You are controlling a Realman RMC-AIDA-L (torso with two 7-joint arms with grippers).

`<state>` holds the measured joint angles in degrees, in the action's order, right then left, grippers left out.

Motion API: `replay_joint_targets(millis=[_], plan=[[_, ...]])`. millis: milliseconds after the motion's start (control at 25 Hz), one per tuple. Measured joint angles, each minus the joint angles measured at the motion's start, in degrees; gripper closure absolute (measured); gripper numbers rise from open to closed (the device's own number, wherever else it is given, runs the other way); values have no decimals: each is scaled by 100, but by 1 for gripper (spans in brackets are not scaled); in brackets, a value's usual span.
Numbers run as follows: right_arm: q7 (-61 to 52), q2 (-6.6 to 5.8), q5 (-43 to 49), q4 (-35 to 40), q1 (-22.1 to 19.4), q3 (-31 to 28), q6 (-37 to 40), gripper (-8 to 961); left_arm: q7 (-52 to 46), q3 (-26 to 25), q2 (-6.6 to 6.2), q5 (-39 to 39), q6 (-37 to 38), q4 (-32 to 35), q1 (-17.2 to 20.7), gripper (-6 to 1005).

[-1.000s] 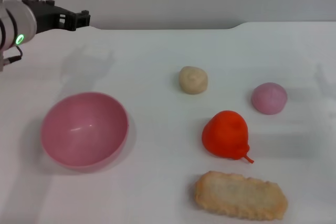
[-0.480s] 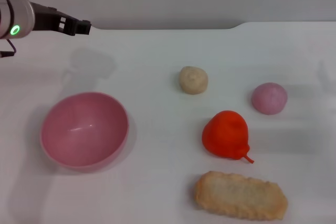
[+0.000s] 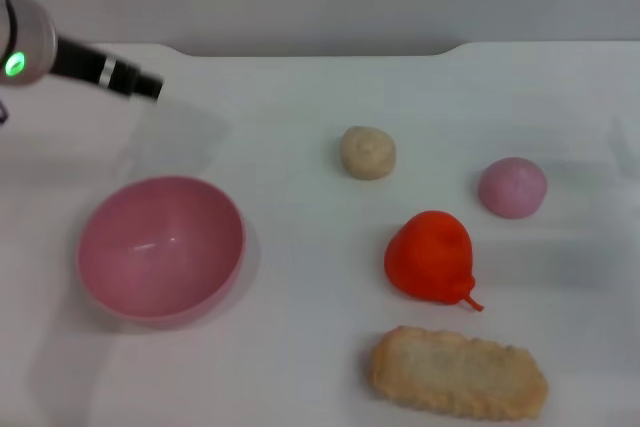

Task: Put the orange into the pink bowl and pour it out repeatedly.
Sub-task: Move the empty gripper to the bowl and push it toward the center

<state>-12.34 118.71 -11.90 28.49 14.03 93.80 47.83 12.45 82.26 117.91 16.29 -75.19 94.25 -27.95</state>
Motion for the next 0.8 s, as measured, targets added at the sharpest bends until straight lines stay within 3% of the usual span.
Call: replay_joint_targets(millis=[520, 800], plan=[[16, 46, -44, 62, -38, -26, -14, 214, -454, 367, 5, -737, -882, -218, 168, 199], [11, 48, -56, 57, 27, -28, -68, 215, -462, 555, 12, -715, -1075, -196, -11, 198]])
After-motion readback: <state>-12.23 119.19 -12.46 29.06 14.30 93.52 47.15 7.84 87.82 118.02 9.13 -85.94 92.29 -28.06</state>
